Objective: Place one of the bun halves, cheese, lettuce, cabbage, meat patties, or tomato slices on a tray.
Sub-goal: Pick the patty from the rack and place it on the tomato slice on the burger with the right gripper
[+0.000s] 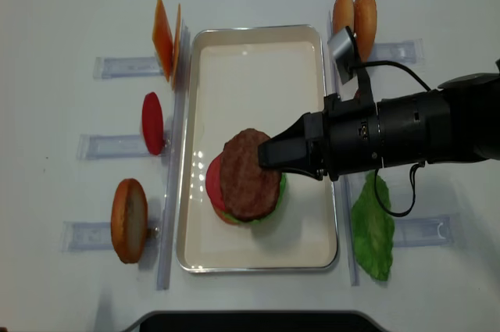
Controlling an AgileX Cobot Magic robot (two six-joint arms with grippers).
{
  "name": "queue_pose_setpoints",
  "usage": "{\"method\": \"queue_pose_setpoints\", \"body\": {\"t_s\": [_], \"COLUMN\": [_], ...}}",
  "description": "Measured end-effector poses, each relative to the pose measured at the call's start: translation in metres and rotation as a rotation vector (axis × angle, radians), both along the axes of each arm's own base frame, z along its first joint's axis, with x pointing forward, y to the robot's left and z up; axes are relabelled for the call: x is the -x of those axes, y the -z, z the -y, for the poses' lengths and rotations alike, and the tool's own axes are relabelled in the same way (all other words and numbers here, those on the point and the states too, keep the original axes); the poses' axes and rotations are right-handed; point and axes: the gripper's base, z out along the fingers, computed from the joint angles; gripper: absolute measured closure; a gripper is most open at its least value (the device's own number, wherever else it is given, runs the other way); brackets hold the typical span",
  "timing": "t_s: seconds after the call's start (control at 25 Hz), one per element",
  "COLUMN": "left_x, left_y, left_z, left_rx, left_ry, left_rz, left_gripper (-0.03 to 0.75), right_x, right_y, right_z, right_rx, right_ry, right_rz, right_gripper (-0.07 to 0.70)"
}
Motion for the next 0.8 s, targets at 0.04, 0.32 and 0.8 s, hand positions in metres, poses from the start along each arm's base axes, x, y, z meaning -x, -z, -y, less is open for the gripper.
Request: {"method": "queue_pose_setpoints", "body": {"t_s": [0.04,0.32,0.8], "left_x": [0.000,0.000,0.000], "left_y": [0.000,0.000,0.000], "left_z": [0.000,0.000,0.000], "left_rx": [0.000,0.000,0.000], "left_ry": [0.000,0.000,0.000], "left_rz": [0.000,0.000,0.000], "left_gripper": [0.716,0.716,0.716], "right_x": [-0.001,-0.006,-0.028], "right_y": [0.004,0.029,0.038], "right_z": [0.000,-0.003,-0.030], "right_rx": [0.006,0.044,0.036], "right_ry": [0.001,-0.006,-0.049], "right_rz": [-0.007,-0.060,-0.053], "right_gripper": [0.500,0.500,0.500]}}
